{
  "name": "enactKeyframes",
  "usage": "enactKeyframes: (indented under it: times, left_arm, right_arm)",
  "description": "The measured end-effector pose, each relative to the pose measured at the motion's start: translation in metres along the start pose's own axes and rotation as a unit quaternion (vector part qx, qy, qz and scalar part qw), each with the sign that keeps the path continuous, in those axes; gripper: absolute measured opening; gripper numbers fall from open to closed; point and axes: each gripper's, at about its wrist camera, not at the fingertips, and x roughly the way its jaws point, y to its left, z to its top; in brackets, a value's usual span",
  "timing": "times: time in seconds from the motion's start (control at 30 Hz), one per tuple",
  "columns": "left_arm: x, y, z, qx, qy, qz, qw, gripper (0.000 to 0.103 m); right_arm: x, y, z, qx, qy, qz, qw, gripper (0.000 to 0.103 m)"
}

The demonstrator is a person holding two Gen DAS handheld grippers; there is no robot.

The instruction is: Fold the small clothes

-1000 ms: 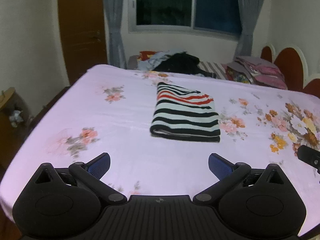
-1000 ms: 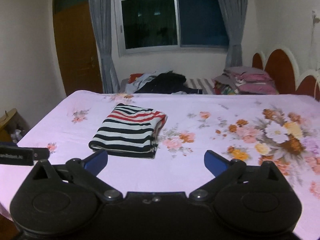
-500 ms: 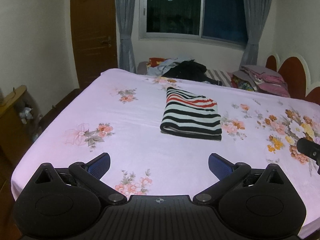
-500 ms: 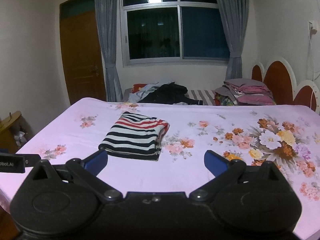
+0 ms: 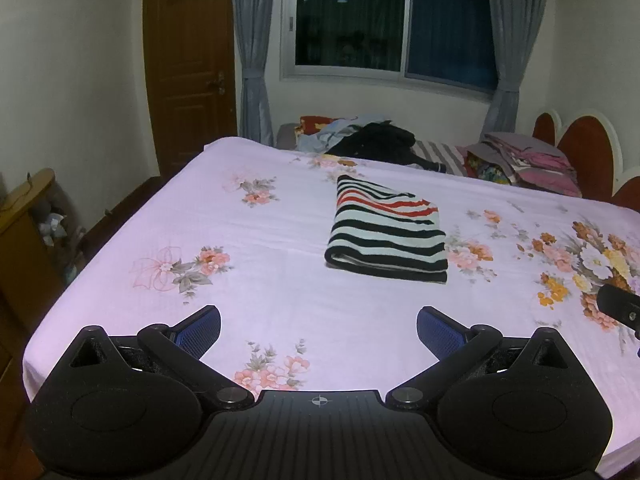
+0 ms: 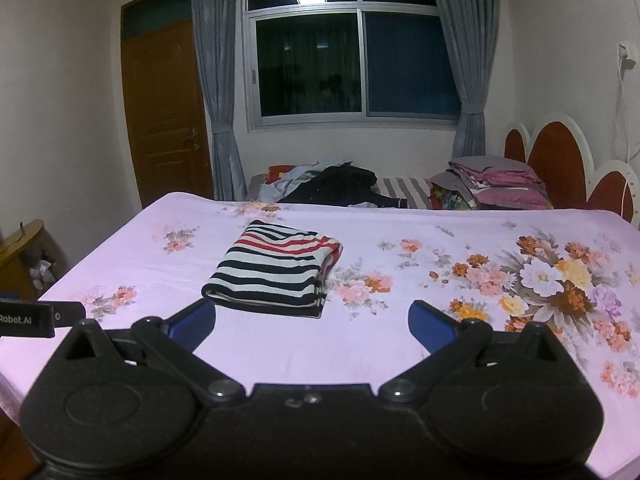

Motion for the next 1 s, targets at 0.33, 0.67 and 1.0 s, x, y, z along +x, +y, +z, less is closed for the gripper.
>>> enactKeyframes:
  times: [0.33,0.67,1.0]
  left_arm:
    - [0.0040,0.0004,-0.0010,0.003,0.006,-0.002,1.0000,0.103]
    - [0.0046,0.0001,-0.0005,0.003,0.005,-0.004,1.0000,0.103]
    - [0.0067,-0.0029,0.0005,0.005,0.007,-0.005,1.0000,0.103]
  right_arm:
    - [0.0021,-0.0001,0.0000,0.002,0.005,0.005,1.000,0.103]
    - [0.0027,0.0021,0.0003,0.001,0.003,0.007,1.000,0.103]
    - [0.0050,0.0047,0.0006,0.003,0.005,0.005,1.000,0.103]
